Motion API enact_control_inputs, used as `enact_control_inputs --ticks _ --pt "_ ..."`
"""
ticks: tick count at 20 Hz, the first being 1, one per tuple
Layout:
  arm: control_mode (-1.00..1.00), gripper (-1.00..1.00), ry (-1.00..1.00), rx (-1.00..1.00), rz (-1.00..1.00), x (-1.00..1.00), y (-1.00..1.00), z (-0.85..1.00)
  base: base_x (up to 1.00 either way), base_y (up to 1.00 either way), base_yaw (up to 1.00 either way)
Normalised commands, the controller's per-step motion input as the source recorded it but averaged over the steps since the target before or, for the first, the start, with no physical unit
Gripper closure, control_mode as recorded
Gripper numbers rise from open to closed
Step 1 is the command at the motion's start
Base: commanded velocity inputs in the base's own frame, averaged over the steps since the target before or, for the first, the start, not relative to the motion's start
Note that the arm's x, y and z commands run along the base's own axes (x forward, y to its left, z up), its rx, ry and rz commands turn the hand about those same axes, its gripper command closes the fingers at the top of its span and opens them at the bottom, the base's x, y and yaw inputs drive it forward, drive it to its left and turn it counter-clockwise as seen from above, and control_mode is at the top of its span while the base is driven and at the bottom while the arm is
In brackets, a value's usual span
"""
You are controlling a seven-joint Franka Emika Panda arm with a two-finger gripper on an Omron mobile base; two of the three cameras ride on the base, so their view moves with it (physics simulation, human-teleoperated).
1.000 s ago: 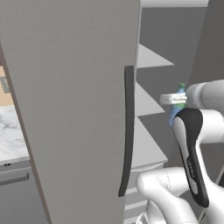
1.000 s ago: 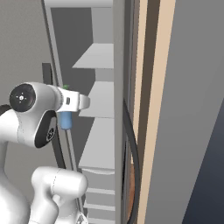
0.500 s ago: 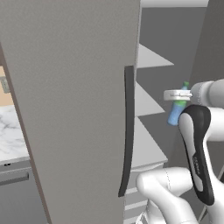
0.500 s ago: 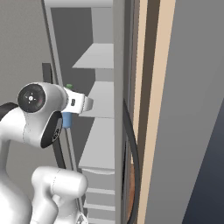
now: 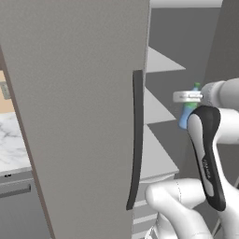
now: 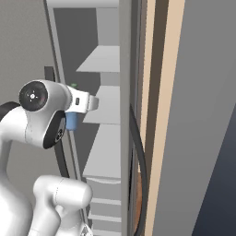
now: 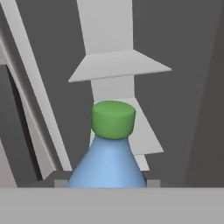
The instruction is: Take the bottled waters from the counter and place them in the freezer to freeze. Close the freezer door after placing the bottles.
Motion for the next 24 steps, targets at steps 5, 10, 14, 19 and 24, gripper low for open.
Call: enact_control_inputs --ticks 5,10,14,19,24 --pt "-1.0 1.0 0.0 -0.06 0.0 0.07 0.0 0.16 0.0 0.0 0.0" --pt "-1.0 1.0 0.0 -0.05 0.0 0.12 0.0 0.22 0.0 0.0 0.0" --pt "-1.0 1.0 0.0 -0.07 0.0 0.18 0.0 0.23 0.0 0.0 0.0" --pt "-1.0 1.0 0.0 -0.06 0.0 0.3 0.0 0.23 0.0 0.0 0.0" --pt "-1.0 1.0 0.0 -0.04 0.01 0.37 0.0 0.16 0.0 0.0 0.0"
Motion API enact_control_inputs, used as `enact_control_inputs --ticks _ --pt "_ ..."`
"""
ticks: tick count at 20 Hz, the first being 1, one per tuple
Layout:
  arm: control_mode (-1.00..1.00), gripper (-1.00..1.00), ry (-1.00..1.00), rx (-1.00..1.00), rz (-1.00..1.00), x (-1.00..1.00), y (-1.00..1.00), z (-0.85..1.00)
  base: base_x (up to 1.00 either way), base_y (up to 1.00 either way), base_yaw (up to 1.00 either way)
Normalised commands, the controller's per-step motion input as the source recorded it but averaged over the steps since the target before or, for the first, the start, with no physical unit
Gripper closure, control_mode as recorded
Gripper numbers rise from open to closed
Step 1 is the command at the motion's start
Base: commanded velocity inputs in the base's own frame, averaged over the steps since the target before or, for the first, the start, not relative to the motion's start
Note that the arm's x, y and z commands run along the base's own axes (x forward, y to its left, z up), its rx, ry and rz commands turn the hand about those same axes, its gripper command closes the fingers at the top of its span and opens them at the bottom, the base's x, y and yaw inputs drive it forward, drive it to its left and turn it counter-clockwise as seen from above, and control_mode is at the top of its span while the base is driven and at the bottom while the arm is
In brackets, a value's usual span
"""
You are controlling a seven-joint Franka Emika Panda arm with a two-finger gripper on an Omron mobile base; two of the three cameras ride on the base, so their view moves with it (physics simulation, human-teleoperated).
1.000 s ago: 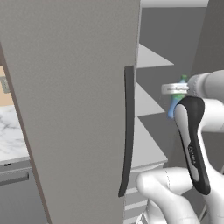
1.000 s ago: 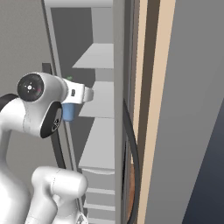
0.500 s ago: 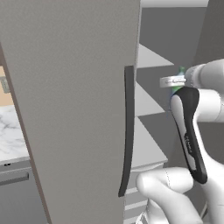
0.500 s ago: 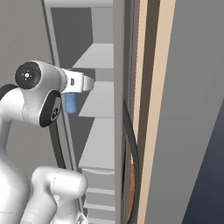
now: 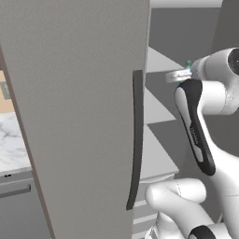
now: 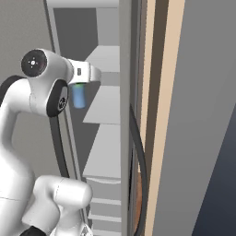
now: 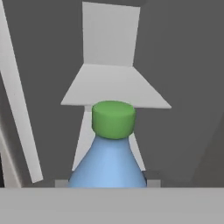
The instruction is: Take the bottled waters from the counter and place them in the freezer to freeze. Close the freezer door after placing the bottles.
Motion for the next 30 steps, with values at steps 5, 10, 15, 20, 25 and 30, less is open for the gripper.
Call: enact_control_inputs --ticks 5,10,15,20,25,30 --pt "-1.0 1.0 -0.06 0.0 0.06 0.31 0.0 0.02 0.0 0.0 0.0" --pt "-1.0 1.0 -0.18 0.0 0.08 0.28 0.0 0.02 0.0 0.0 0.0" --pt "-1.0 1.0 -0.22 0.0 0.1 0.2 0.0 0.09 0.0 0.0 0.0" --pt "-1.0 1.0 -0.2 0.0 0.09 0.04 -0.01 0.2 0.0 0.0 0.0" --pt "-1.0 1.0 -0.15 -0.03 0.06 0.02 0.0 0.26 0.0 0.0 0.0" --pt "-1.0 1.0 -0.09 -0.06 0.01 0.03 0.0 0.14 0.0 0.0 0.0"
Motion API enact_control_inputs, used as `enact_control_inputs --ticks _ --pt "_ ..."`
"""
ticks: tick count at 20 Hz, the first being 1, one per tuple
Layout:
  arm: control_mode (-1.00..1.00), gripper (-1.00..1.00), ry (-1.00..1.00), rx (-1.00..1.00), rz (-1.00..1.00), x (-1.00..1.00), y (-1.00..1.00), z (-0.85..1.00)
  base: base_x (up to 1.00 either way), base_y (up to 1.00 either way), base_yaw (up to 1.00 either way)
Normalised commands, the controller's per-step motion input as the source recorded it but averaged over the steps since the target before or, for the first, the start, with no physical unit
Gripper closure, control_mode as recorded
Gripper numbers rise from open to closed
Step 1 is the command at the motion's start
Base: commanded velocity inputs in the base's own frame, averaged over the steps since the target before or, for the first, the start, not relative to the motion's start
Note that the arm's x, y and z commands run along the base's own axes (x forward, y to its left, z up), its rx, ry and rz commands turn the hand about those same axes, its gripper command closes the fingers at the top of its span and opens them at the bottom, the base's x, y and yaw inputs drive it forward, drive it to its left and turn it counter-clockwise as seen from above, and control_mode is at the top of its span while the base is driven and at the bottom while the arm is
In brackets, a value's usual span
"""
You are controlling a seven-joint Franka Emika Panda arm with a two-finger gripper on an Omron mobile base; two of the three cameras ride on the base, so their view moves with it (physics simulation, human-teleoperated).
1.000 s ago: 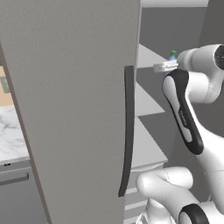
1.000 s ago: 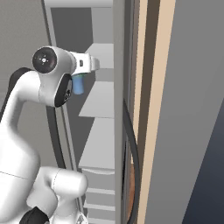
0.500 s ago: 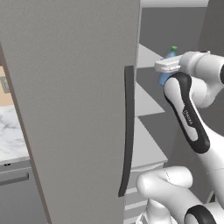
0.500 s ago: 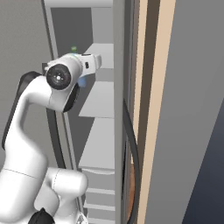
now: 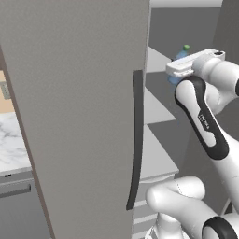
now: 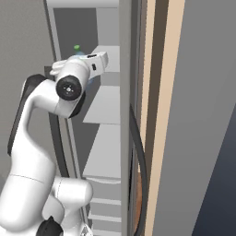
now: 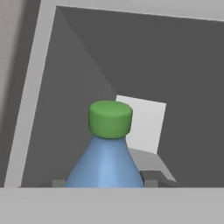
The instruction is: Take the bottled waters from the counter and place them in the freezer to freeze. Close the freezer door after placing the bottles.
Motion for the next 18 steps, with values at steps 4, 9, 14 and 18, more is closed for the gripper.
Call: enact_control_inputs --ticks 4,9,14,18 --pt "-1.0 1.0 0.0 0.0 0.0 0.1 -0.07 0.0 0.0 0.0 0.0" --pt "-1.0 1.0 0.0 0.0 0.0 0.09 -0.16 0.0 0.0 0.0 0.0" --pt "-1.0 1.0 0.01 0.0 0.0 0.3 -0.06 0.0 0.0 0.0 0.0" --pt "-1.0 1.0 0.0 -0.01 0.0 0.2 0.0 0.17 0.0 0.0 0.0"
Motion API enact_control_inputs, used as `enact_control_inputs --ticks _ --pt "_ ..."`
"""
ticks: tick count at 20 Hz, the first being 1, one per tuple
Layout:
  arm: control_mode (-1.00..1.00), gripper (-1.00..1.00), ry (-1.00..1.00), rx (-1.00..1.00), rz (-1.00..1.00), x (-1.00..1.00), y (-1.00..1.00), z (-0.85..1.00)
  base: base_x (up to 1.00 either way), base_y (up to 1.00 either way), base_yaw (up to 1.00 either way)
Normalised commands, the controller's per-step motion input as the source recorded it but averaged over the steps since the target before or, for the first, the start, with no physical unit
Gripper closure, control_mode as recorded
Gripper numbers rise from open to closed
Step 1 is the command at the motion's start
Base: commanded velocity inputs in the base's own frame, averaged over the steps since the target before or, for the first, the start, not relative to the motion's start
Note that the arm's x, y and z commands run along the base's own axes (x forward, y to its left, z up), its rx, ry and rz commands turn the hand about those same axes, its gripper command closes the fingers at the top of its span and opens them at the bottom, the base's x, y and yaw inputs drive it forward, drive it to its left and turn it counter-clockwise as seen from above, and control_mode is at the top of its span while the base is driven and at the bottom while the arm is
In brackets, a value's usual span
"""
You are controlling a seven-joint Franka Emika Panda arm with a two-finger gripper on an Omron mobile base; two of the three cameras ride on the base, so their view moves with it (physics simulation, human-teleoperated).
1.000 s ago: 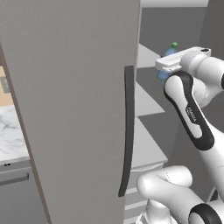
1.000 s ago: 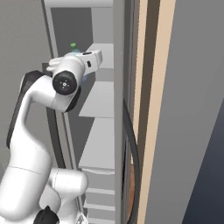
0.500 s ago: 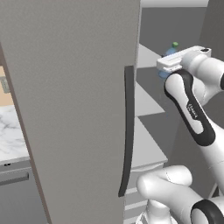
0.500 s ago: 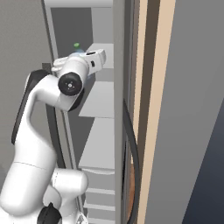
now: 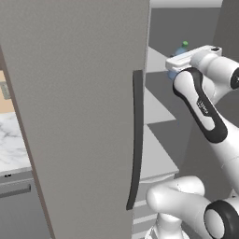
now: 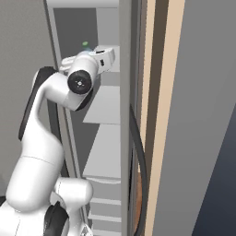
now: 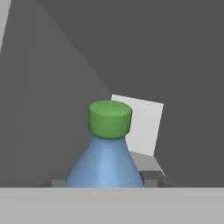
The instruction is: Take the bottled waters from the counter and place them in the freezer to freeze. Close the freezer door after placing the bottles.
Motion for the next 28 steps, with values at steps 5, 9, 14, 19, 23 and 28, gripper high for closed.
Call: enact_control_inputs --ticks 5,9,14,19,23,28 --pt "-1.0 1.0 0.0 -0.08 0.06 0.23 -0.01 0.15 0.0 0.0 0.0" --pt "-1.0 1.0 0.0 -0.12 0.04 0.14 0.0 0.14 0.0 0.0 0.0" --pt "-1.0 1.0 0.01 -0.02 0.06 0.29 0.0 0.0 0.0 0.0 0.0" --pt "-1.0 1.0 0.0 0.0 0.03 0.3 0.0 0.0 0.0 0.0 0.0" --pt "-1.0 1.0 0.0 -0.01 0.0 0.48 0.0 0.0 0.0 0.0 0.0" --pt "-1.0 1.0 0.0 -0.03 0.0 0.55 0.0 0.0 0.0 0.0 0.0"
